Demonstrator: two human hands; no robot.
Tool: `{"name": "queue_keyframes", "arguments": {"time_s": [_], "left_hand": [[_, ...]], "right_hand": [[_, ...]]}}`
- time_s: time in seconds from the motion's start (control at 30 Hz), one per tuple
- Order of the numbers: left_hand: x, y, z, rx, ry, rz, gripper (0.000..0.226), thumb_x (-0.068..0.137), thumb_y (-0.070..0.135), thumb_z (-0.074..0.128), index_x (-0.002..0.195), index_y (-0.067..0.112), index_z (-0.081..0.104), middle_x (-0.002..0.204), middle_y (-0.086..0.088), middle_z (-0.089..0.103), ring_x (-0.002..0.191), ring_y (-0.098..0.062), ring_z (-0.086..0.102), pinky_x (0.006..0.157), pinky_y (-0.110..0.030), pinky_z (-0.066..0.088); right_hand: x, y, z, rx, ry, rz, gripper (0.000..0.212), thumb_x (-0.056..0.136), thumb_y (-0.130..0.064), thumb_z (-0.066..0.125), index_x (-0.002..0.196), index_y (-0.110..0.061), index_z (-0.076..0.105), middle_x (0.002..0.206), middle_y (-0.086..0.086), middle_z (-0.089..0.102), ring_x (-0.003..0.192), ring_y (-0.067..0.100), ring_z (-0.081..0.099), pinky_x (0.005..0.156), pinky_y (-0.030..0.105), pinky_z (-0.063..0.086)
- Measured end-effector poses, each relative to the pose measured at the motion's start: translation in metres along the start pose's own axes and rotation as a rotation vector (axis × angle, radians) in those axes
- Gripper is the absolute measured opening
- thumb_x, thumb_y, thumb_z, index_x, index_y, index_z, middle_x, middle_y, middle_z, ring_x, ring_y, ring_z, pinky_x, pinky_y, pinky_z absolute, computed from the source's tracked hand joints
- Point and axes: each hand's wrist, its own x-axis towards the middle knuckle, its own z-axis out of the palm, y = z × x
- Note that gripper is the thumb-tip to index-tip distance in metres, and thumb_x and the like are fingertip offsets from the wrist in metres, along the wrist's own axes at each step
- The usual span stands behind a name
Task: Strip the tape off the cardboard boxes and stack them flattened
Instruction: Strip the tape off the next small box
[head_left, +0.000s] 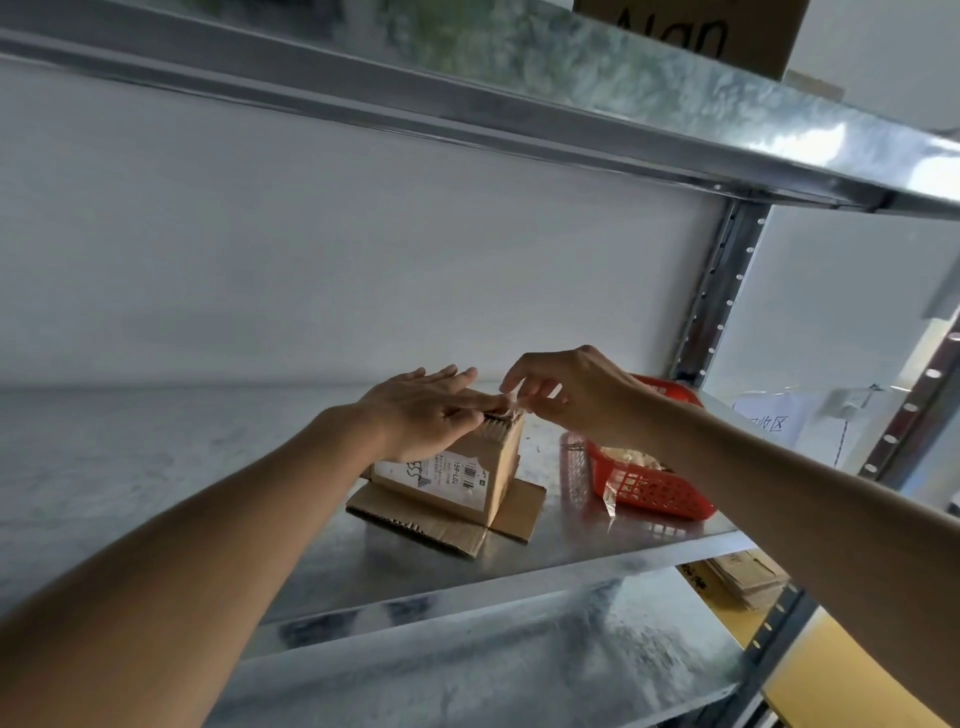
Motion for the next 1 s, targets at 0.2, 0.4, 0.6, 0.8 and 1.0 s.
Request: {"name": "queue_keyframes", "arguments": {"time_s": [0.2,0.4,0.6,0.8,1.0], "left_hand": [[0.001,0.004,-0.002,0.018,-0.023,0.015,0.044,0.106,0.058,0.010,0.147,0.072,0.006,0.173,0.009,-0.003,0.158,-0.010,-0.007,0.125,-0.037,-0.001],[0.000,0.007,-0.003,0.021,-0.027,0.029,0.048,0.105,0.061,0.010,0.150,0.064,0.029,0.173,0.010,0.002,0.158,-0.011,-0.006,0.125,-0.037,-0.003],[0.002,0.004,-0.003,0.032,-0.029,0.030,0.055,0.107,0.059,0.011,0.147,0.049,0.047,0.173,0.011,0.004,0.158,-0.007,-0.003,0.126,-0.036,-0.003],[0.003,0.001,0.000,-0.008,-0.020,0.007,0.063,0.100,0.074,0.012,0.160,0.054,0.007,0.170,0.016,-0.002,0.156,-0.004,-0.007,0.124,-0.036,0.000],[0.000,0.002,-0.004,-0.123,0.054,-0.108,0.114,0.065,0.106,0.013,0.163,0.047,0.006,0.172,0.014,0.006,0.159,-0.017,0.000,0.125,-0.043,0.010]], "right_hand": [[0.005,-0.013,-0.001,-0.039,-0.100,-0.043,0.014,0.099,-0.014,0.066,0.108,-0.023,0.059,0.099,-0.009,0.070,0.092,0.009,0.070,0.080,0.037,0.062],[0.004,-0.023,-0.005,-0.070,-0.164,-0.026,0.014,0.103,-0.010,0.058,0.101,-0.022,0.051,0.098,0.003,0.072,0.090,0.025,0.073,0.075,0.048,0.061],[0.019,-0.035,-0.006,-0.036,-0.083,-0.077,0.025,0.100,-0.005,0.061,0.101,-0.028,0.051,0.090,-0.013,0.067,0.082,0.000,0.068,0.069,0.027,0.060],[0.021,-0.010,0.010,0.206,0.114,0.223,0.020,0.101,-0.016,0.064,0.096,-0.034,0.067,0.083,-0.022,0.071,0.080,-0.008,0.067,0.065,0.022,0.052],[0.019,-0.007,0.032,0.267,0.078,0.365,0.021,0.104,-0.020,0.058,0.107,-0.032,0.075,0.106,-0.009,0.073,0.092,0.013,0.070,0.070,0.030,0.057]]}}
